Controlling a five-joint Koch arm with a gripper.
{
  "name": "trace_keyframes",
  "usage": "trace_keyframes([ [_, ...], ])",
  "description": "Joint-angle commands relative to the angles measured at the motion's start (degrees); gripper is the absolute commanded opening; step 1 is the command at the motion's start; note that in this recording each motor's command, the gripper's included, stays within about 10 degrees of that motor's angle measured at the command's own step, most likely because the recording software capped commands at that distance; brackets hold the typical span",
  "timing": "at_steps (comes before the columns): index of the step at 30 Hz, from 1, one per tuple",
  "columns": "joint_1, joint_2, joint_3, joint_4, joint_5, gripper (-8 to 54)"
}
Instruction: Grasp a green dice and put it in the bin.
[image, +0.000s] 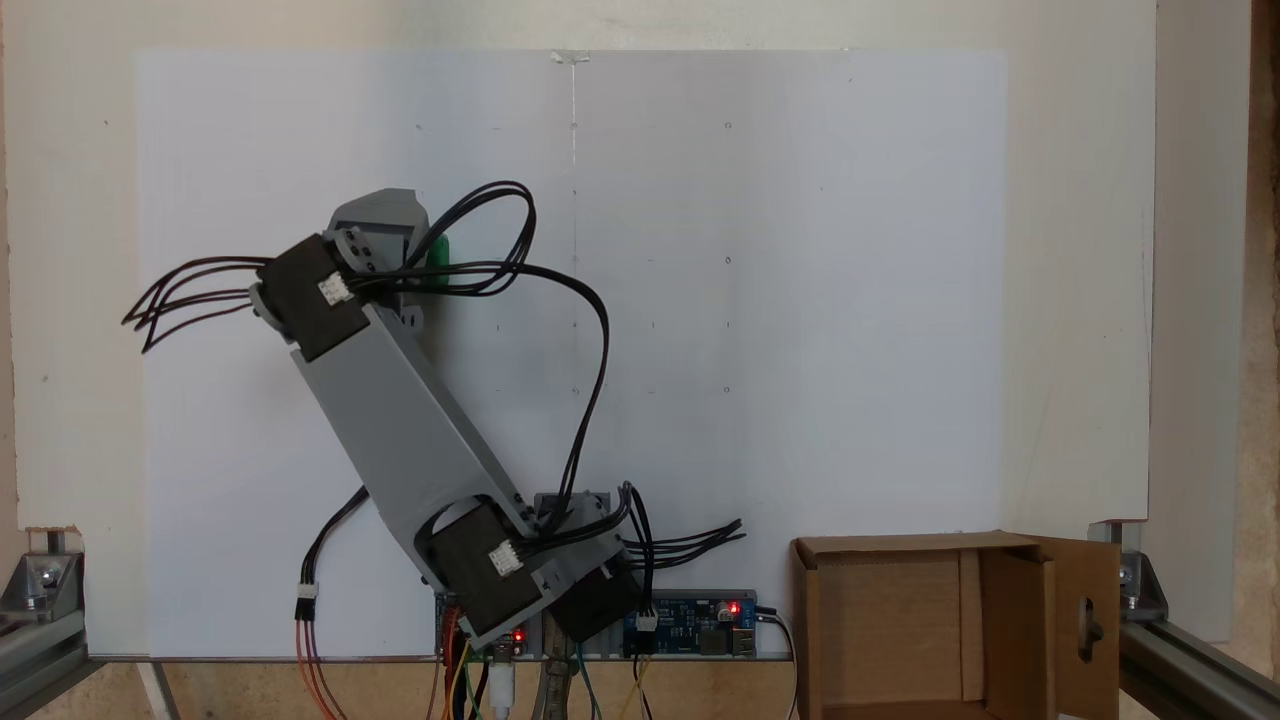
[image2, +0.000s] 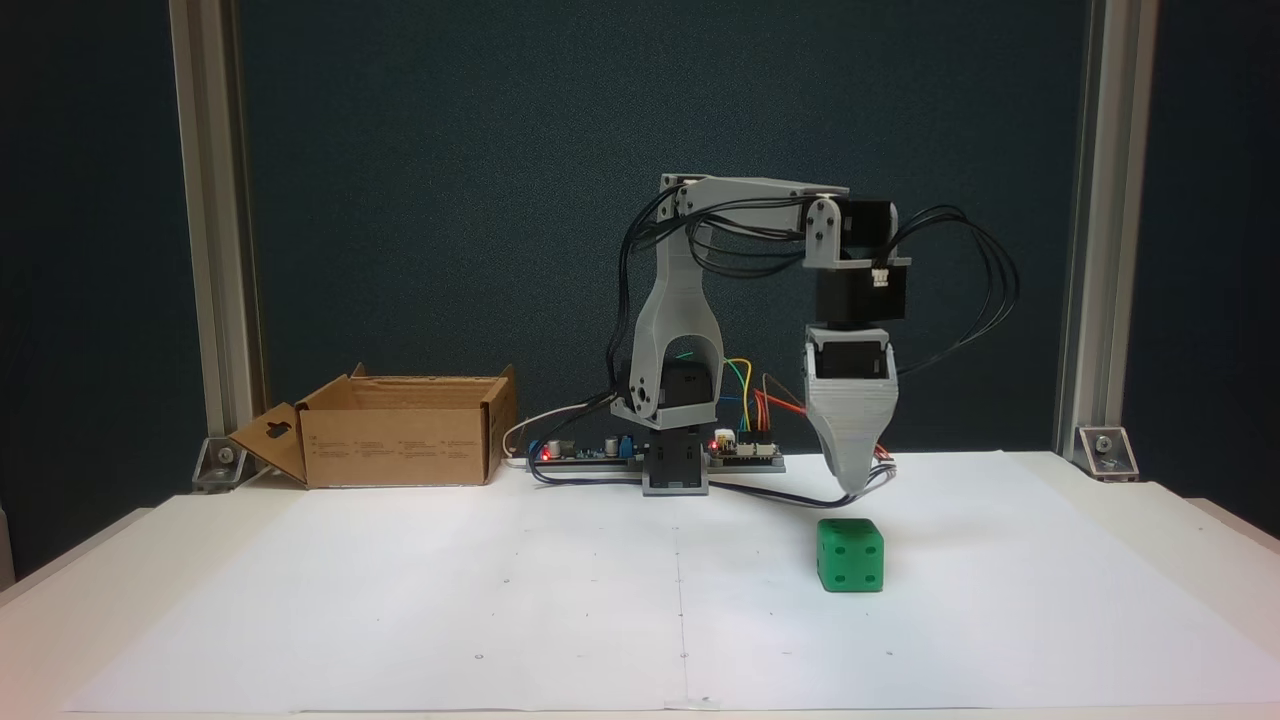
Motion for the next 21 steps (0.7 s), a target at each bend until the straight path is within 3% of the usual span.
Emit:
trace_keyframes([
  [1,0.18,-0.18,-1.23,-0.44,3.87,43.4],
  [21,1.76,-2.55,-0.44,-2.46,3.87,43.4],
])
